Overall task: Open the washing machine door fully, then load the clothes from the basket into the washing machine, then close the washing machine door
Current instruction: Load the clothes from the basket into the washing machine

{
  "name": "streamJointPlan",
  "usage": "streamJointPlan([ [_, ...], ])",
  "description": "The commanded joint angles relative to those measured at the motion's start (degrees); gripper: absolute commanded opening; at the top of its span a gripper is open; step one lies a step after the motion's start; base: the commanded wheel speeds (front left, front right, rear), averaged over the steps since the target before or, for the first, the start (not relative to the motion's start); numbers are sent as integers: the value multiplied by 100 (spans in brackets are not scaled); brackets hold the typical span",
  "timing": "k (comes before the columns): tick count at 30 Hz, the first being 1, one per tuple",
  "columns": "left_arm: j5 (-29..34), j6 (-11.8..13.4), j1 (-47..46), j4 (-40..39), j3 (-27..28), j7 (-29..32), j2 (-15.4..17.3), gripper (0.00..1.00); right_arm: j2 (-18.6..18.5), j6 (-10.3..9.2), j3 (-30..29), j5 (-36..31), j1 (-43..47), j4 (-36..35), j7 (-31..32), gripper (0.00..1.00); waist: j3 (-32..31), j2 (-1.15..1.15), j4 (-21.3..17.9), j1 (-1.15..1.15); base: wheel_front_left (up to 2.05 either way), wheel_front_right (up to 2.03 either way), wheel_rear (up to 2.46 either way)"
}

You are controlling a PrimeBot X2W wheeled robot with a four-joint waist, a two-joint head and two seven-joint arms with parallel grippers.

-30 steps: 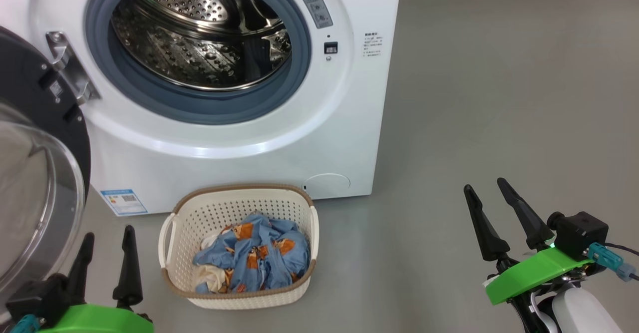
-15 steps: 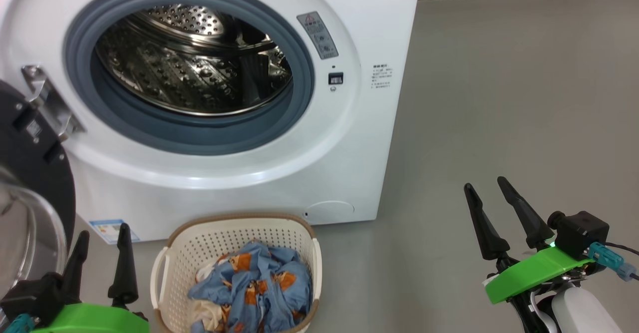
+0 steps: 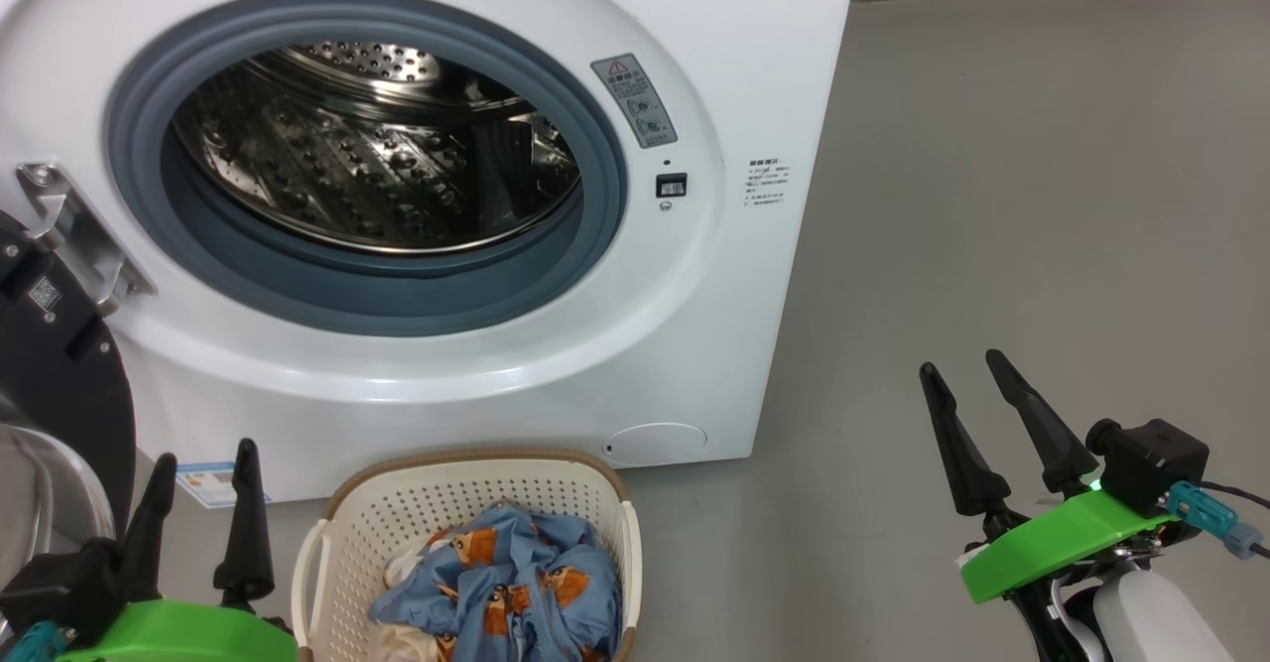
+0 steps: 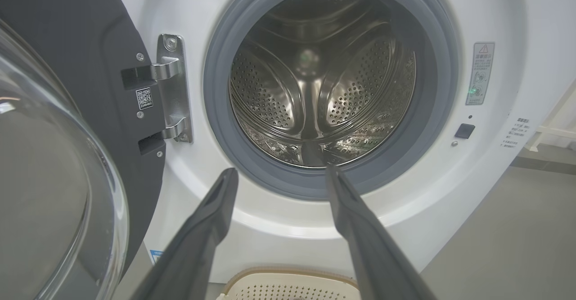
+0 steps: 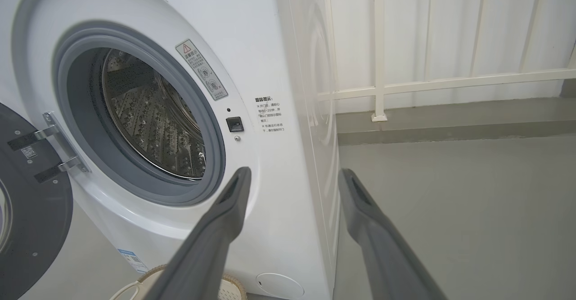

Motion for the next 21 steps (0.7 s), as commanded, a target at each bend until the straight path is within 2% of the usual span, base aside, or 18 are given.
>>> streamJointPlan([
  [1,-21,27,-253,-160,215,-56,184,100,-11,9,91,-75,-87,-151,-69,100,-1,0,0,0,0,0,0],
  [21,-45,46,-291,-101,165,-60,193,100,-14,9,107,-77,-116,-135,-69,100,31,0,1,0,0,0,0],
])
